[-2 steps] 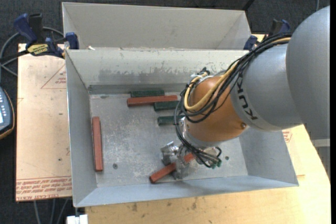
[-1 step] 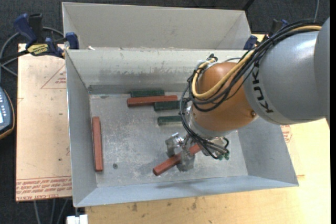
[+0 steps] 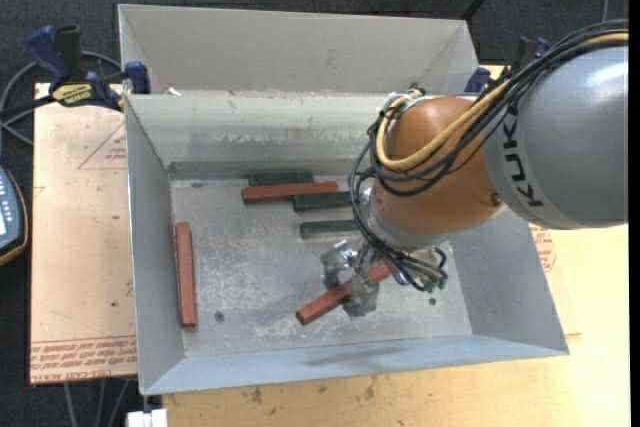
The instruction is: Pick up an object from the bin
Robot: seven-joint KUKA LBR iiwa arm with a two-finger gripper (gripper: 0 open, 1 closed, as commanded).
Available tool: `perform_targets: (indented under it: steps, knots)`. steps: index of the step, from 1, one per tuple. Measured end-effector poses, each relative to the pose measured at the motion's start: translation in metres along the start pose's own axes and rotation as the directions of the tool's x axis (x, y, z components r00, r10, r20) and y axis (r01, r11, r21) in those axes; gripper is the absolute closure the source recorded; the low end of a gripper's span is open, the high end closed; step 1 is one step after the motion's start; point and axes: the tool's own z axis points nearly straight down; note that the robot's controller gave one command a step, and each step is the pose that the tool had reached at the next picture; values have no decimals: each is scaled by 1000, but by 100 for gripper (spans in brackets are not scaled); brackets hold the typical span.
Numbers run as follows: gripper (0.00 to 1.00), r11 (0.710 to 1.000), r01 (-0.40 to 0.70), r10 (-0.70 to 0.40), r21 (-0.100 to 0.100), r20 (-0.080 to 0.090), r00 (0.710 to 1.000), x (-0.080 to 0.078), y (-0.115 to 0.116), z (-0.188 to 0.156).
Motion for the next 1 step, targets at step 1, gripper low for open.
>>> perform_targets:
  steps: [1]
  knots:
    - [100, 1000, 0, 0, 0, -1, 1000, -2, 1, -23]
